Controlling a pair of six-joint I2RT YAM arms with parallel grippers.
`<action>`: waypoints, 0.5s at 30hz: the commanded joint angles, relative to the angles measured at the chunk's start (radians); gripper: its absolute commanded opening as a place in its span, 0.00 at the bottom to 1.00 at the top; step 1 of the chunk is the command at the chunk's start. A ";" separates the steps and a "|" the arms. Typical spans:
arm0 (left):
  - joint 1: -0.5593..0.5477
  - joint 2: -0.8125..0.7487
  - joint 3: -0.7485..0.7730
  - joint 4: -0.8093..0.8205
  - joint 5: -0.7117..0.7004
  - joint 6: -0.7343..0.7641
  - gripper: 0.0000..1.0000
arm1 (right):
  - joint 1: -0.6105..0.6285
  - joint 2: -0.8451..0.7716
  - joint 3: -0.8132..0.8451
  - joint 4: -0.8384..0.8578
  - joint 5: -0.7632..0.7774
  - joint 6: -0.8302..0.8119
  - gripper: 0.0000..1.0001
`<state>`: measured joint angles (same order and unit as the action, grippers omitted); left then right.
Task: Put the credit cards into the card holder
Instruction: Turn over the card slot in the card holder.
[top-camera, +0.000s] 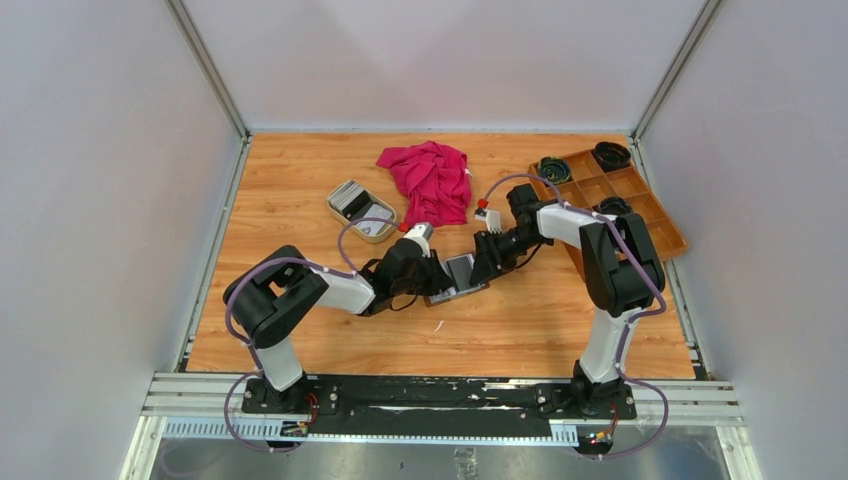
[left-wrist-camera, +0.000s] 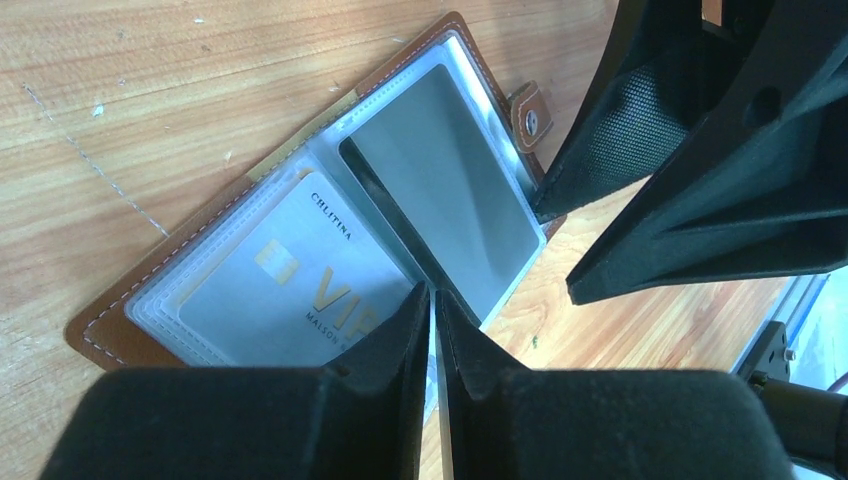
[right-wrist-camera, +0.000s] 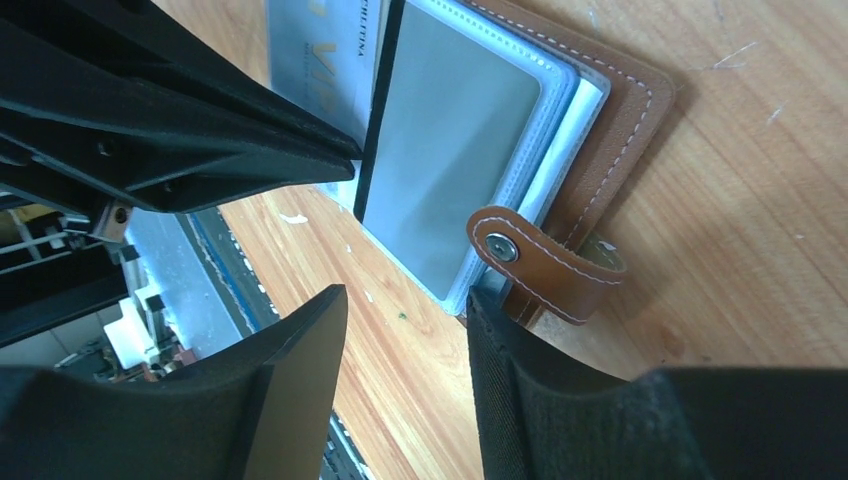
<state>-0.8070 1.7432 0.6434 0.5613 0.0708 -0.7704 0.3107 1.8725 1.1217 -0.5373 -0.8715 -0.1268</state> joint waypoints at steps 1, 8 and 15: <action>0.008 0.039 -0.019 -0.051 -0.019 0.023 0.12 | -0.021 0.013 -0.016 -0.003 -0.096 0.018 0.50; 0.008 0.038 -0.019 -0.051 -0.016 0.023 0.12 | -0.020 0.008 -0.016 0.000 -0.165 0.019 0.47; 0.009 0.026 -0.024 -0.051 -0.013 0.021 0.12 | -0.021 -0.008 -0.013 0.000 -0.176 0.013 0.45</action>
<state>-0.8062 1.7515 0.6430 0.5674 0.0715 -0.7700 0.3004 1.8744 1.1183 -0.5331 -1.0107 -0.1188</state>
